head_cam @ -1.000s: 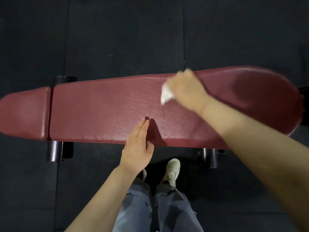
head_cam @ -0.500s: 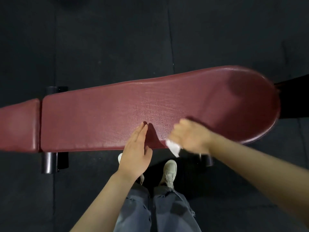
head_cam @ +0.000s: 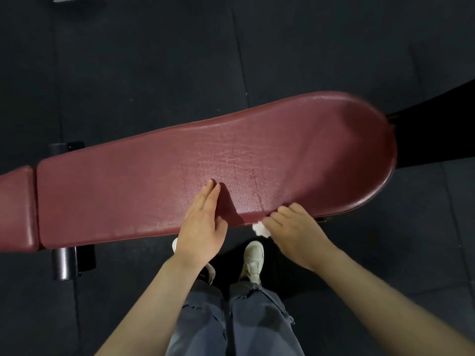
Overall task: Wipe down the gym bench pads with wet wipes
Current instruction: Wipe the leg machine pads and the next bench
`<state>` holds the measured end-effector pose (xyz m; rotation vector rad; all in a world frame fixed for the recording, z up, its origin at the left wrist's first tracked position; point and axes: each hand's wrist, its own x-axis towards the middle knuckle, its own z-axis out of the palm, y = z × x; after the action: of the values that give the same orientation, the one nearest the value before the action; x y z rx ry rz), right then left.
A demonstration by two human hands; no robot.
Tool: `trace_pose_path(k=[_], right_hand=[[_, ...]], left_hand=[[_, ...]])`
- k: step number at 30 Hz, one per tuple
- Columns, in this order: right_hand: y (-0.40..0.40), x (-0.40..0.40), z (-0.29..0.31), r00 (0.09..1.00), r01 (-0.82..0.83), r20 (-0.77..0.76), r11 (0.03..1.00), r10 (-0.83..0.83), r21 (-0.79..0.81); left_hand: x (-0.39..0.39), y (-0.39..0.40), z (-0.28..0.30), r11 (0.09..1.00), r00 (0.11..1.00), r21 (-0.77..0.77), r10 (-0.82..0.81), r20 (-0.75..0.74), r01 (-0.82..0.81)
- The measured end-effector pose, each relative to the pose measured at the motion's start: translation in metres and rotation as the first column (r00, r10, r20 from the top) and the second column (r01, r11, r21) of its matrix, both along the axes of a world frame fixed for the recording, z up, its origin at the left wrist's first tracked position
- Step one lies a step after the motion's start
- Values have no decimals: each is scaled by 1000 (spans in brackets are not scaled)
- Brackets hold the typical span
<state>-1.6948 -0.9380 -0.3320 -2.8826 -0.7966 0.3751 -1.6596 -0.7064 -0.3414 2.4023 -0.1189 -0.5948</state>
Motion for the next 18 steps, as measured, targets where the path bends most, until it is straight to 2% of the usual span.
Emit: trace_pose_path(k=[3,5,7,9,11,13,18], right_hand=[[-5,31,-6,987,-139,91,990,136,30],[6,85,-9,977,-130,171,991,125,14],[19,145,-8,978,-10,209,996,29,-90],[20,198,3,959,219,217,964,-183,-153],[16,226,12,885,451,178,886,-430,-107],[17,218,14,820,566,146,823,-554,-56],[5,72,7,881,424,208,905,-424,47]], left_hand=[[1,-4,-2,1000,1000,6,15,15,-15],[0,-6,-2,1000,1000,20,15,18,-15],[-3,-7,-3,999,1000,40,13,16,-13],[-3,-9,-1,998,1000,52,18,7,-19],[-2,-11,1,998,1000,59,18,0,-18],[-2,-14,4,998,1000,57,13,5,-13],[-1,-28,9,1000,1000,8,-18,-4,18]])
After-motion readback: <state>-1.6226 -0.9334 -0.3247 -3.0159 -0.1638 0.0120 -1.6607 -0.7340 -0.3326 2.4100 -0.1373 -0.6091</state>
